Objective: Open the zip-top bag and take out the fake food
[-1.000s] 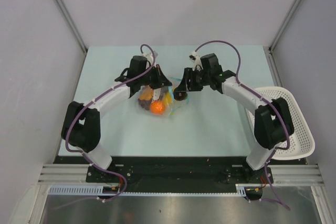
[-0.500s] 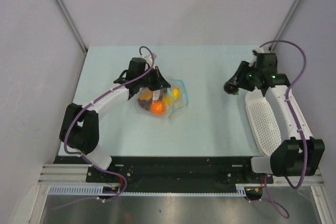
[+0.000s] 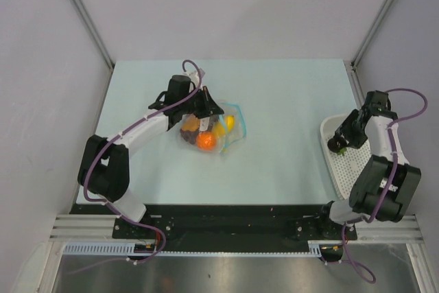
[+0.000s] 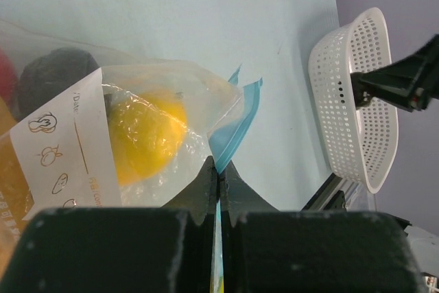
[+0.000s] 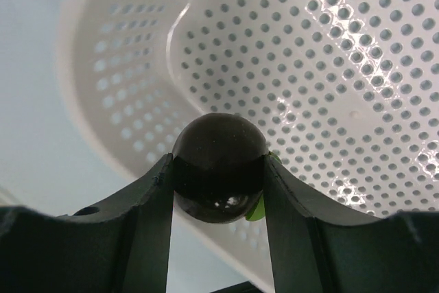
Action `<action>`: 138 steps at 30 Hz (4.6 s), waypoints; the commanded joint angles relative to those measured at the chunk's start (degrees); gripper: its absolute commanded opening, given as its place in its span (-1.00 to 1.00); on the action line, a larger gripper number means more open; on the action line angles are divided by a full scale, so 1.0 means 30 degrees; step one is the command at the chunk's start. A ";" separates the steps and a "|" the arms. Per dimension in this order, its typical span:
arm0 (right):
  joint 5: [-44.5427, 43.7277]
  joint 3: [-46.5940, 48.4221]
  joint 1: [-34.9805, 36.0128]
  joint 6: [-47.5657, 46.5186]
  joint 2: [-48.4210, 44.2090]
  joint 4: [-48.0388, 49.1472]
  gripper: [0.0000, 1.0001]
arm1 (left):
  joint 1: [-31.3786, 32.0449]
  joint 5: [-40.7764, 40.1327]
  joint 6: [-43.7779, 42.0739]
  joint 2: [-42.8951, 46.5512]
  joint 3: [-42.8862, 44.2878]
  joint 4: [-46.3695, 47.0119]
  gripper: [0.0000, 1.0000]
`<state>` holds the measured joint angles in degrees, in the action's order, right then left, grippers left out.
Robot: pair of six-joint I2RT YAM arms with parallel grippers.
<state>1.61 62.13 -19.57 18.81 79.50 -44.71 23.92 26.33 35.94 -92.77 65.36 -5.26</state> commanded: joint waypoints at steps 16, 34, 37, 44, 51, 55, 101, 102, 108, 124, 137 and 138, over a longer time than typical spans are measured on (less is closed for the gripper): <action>-0.0506 -0.0261 0.0107 0.0264 0.2827 0.2630 0.99 | -0.0035 0.0628 -0.0028 0.1509 -0.0342 0.0112 -1.00; 0.0433 0.1644 1.4194 0.3588 -0.0489 0.8773 0.65 | -0.0035 0.0745 0.0059 0.1920 -0.0343 0.0111 -1.00; 0.0897 0.1644 1.5867 0.5151 0.0884 1.0586 0.27 | -0.0035 0.0804 0.0294 0.1803 -0.0167 0.0258 -0.99; 0.2455 0.1615 1.8153 0.9491 0.4461 1.2764 -0.35 | -0.0005 0.0599 0.0441 0.1422 0.0594 -0.0180 -1.00; 0.2304 0.1527 1.8770 1.0926 0.5898 1.3728 -0.33 | 0.0199 0.0277 0.0587 0.1422 0.0829 -0.0387 -1.00; 0.1927 0.1498 1.8917 1.1864 0.6340 1.4024 -0.30 | 0.0375 0.0277 0.0734 0.1334 0.0888 -0.0269 -0.99; -0.1796 0.1498 1.9151 1.1282 1.0560 2.1174 -0.10 | 0.1430 -0.0191 0.0324 0.0982 0.1298 -0.1031 -1.00; -0.1505 0.1498 1.9151 1.0641 1.0530 2.1056 -0.28 | 0.1372 -0.0192 0.0294 0.0954 0.1269 -0.1002 -1.00; 0.0188 0.1498 1.9502 0.7362 0.9360 1.9914 -0.62 | 0.0962 -0.0366 0.0236 0.1099 0.1094 -0.0885 -1.00; 0.3156 0.1468 2.0148 0.3049 0.5524 1.7365 -0.78 | -0.1499 0.0189 -0.0175 0.1626 0.0391 -0.0505 -0.99; 0.1258 0.1468 1.7839 0.2519 0.0957 1.2534 -0.81 | -0.1822 0.0423 -0.0409 0.1861 -0.0401 -0.0122 -0.99; 0.1107 0.1468 1.7427 0.2665 0.0602 1.1428 -0.81 | -0.1880 0.0424 -0.0380 0.1861 -0.0430 -0.0094 -1.00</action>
<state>8.82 65.78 36.49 27.70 87.57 -2.81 18.65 28.03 36.36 -89.19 64.16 -7.81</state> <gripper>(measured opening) 0.598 0.006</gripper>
